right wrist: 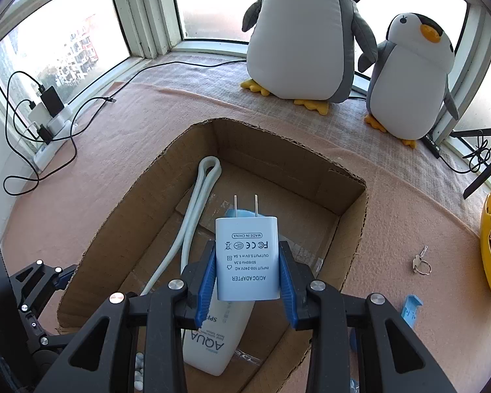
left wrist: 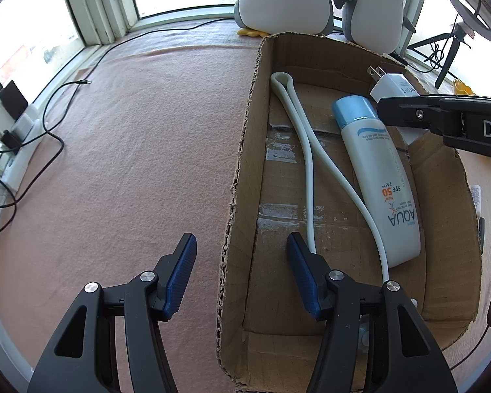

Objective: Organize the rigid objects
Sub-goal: 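Carry the white charger into the box and open the right tool, then move the right tool to the silver key on its ring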

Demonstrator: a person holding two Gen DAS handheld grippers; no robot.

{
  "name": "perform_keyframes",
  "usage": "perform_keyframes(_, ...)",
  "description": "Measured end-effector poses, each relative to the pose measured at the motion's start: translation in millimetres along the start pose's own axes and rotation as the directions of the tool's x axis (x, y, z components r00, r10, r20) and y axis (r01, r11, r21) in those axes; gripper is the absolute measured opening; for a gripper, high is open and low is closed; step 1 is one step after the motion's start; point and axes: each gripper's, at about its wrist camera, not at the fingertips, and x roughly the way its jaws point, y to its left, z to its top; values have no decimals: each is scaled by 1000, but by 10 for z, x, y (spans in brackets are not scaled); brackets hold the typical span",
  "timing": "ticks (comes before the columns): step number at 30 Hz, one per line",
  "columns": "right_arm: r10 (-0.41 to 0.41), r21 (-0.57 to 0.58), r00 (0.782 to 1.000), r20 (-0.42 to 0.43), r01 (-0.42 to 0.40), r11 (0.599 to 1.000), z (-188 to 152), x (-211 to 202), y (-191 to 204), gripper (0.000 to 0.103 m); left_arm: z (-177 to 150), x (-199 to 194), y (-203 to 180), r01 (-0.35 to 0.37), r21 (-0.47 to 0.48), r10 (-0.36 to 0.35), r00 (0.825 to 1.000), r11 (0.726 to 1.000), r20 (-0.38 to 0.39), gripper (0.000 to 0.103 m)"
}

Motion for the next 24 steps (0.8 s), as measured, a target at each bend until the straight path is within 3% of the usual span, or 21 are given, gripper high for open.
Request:
perform_keyframes(3, -3, -3, 1000, 13, 4, 1000, -4, -21, 16, 35, 0, -1, -2, 1, -1, -1, 1000, 1000, 0, 57)
perform_keyframes(6, 0, -4, 1000, 27, 0, 1000, 2, -55, 33, 52, 4, -2, -10, 0, 0, 0, 1000, 1000, 1, 57)
perform_keyframes(7, -2, -6, 999, 37, 3, 1000, 3, -74, 40, 54, 3, -1, -7, 2, 0, -2, 1000, 1000, 2, 57)
perform_keyframes(17, 6, -16, 999, 50, -5, 1000, 7, -128, 62, 54, -1, 4, 7, 1, 3, -1, 1000, 1000, 2, 57)
perform_keyframes(24, 54, 72, 995, 85, -60, 996, -21, -311, -150, 53, -3, 5, 8, 2, 3, -2, 1000, 1000, 2, 57)
